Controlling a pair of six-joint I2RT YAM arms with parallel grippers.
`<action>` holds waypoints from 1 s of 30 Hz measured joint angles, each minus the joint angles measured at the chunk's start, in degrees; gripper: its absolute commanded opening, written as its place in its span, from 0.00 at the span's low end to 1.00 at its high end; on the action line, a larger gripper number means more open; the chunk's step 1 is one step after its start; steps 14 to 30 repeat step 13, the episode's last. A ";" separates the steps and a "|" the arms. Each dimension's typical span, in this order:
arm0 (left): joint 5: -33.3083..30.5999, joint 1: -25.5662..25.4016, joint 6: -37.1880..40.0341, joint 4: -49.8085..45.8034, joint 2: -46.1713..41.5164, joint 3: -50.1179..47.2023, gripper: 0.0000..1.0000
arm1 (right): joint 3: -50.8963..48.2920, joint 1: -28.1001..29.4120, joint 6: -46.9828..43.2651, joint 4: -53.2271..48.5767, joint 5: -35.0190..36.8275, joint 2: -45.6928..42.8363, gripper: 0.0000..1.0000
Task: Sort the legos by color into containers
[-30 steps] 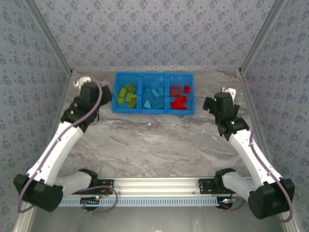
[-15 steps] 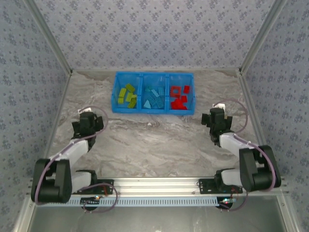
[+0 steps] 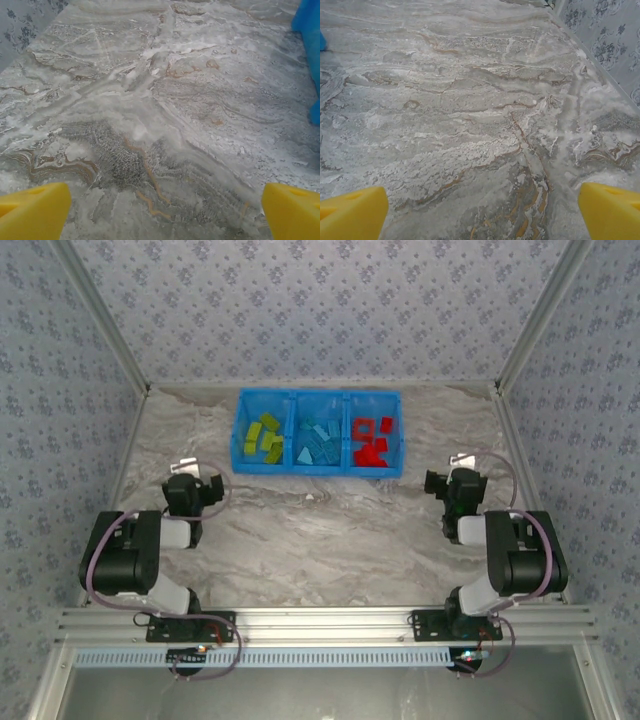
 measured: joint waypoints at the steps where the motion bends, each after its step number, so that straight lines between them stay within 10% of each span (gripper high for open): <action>1: 0.02 0.39 -0.04 0.22 0.02 0.24 0.98 | -0.04 0.15 0.02 0.17 -0.02 0.07 1.00; 30: 0.00 0.92 -0.04 1.33 0.07 1.11 0.98 | -0.04 0.44 0.02 2.60 -0.37 0.09 1.00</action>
